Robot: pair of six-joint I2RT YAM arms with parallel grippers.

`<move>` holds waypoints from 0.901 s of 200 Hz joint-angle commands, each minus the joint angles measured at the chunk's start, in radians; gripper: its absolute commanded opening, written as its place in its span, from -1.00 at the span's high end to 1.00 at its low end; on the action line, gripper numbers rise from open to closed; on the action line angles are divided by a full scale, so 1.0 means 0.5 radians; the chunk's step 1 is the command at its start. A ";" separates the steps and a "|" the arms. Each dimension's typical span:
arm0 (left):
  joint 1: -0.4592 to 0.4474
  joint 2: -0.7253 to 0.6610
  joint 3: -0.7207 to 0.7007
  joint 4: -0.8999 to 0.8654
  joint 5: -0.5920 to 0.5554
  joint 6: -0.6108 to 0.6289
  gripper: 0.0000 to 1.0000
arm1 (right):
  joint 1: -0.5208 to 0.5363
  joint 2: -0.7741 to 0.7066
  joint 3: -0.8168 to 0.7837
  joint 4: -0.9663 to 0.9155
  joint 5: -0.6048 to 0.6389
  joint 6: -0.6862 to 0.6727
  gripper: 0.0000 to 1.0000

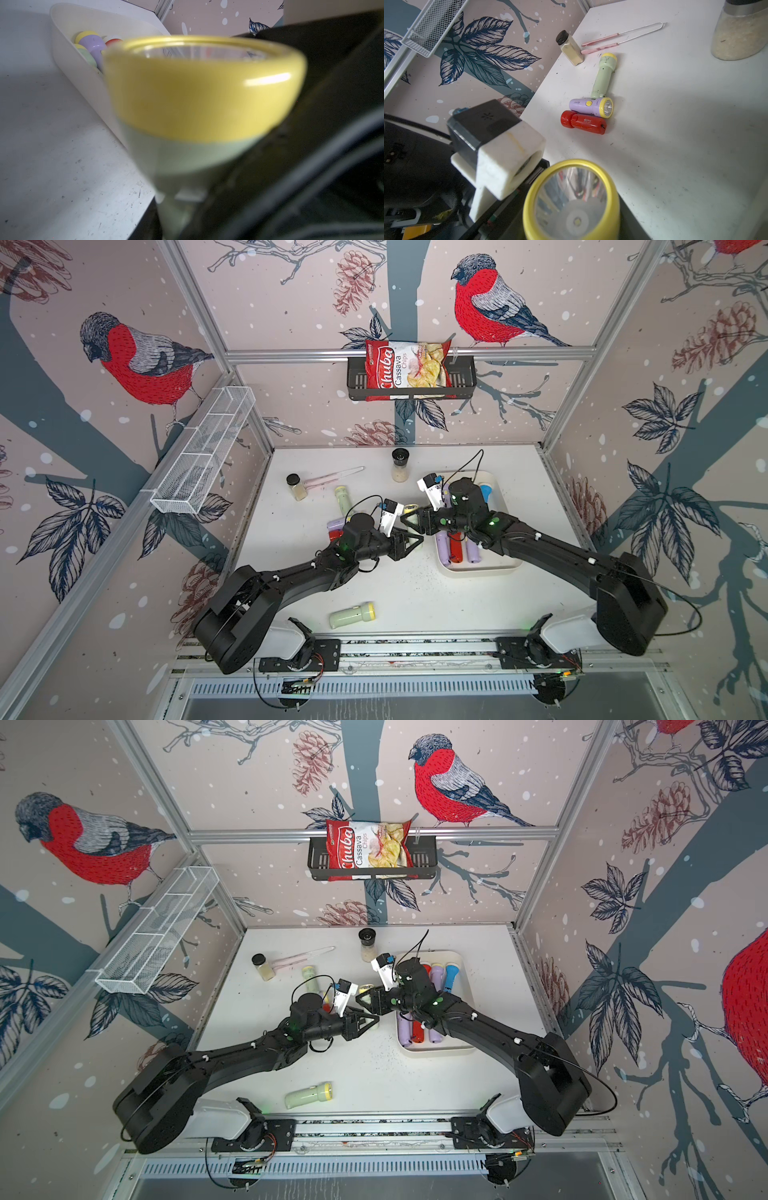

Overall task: Put the flashlights into the storage boxes
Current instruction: Pick up the flashlight from the center of the board, then place the flashlight at the storage box.

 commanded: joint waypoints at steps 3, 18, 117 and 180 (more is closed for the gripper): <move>-0.006 -0.036 0.012 -0.036 -0.067 0.040 0.32 | -0.067 -0.066 -0.054 0.131 0.067 0.126 0.27; -0.006 -0.067 0.019 -0.087 -0.114 0.056 0.03 | -0.135 -0.107 -0.104 0.139 0.057 0.155 0.28; -0.120 -0.047 0.364 -0.717 -0.602 0.308 -0.76 | -0.916 -0.190 -0.149 -0.570 -0.187 -0.184 0.27; -0.265 0.199 0.648 -0.922 -0.807 0.445 -0.87 | -1.149 -0.119 -0.071 -0.985 0.153 -0.372 0.25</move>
